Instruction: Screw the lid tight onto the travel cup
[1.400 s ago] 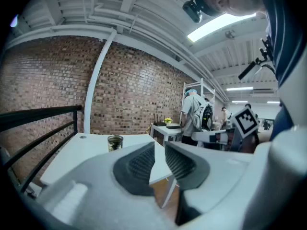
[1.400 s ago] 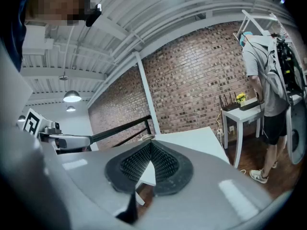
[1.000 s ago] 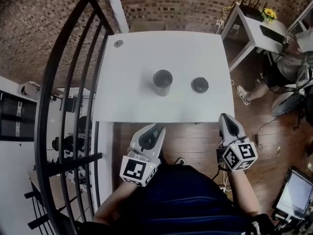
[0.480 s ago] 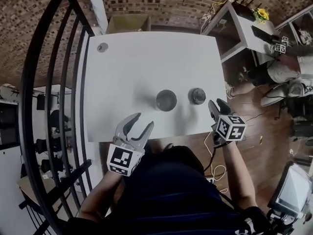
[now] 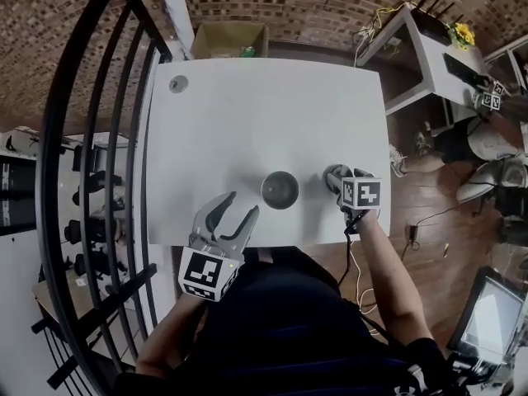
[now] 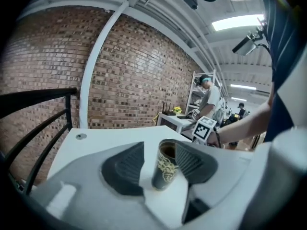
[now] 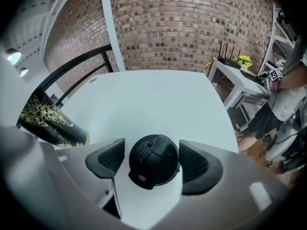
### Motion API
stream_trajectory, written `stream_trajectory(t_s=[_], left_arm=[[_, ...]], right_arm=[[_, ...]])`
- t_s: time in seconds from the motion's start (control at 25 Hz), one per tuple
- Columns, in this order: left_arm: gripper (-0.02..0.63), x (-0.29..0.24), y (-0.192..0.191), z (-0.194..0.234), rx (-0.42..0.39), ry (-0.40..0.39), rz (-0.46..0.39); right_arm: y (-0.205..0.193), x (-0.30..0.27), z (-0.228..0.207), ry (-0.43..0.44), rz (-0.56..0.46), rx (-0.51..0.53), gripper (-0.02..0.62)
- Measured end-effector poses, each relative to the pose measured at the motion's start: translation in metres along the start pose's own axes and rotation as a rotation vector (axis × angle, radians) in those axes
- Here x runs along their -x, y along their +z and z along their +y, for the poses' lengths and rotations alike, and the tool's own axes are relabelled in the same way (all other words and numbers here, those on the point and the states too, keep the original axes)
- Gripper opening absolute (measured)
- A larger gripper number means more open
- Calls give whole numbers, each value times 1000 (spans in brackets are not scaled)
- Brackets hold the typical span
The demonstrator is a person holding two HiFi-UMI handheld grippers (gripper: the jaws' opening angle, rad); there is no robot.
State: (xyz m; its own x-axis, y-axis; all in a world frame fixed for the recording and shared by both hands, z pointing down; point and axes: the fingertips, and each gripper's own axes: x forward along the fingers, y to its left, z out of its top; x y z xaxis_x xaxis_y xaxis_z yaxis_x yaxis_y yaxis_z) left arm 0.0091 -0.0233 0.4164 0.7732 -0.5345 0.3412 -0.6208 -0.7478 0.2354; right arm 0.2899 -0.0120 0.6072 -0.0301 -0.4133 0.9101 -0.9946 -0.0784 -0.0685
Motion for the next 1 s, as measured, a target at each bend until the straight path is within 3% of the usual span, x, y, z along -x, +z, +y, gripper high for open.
stream_trajectory(t_s=[0.6,0.76,0.88,1.0], left_arm=[[178,-11,-8,5,50,41,-23],[172,-8,-18,9,60,36,-9],[170,-10,-38,8,36,1,54],[172,-13,-62,5,-71,-30,122]], right_arm=[[-8,-20,-2,-29,234,134,359],[-8,-20,8,43,236,237,354],[-4,-8,11,118,201,184,353],[13,25,22,212,129,133,353]])
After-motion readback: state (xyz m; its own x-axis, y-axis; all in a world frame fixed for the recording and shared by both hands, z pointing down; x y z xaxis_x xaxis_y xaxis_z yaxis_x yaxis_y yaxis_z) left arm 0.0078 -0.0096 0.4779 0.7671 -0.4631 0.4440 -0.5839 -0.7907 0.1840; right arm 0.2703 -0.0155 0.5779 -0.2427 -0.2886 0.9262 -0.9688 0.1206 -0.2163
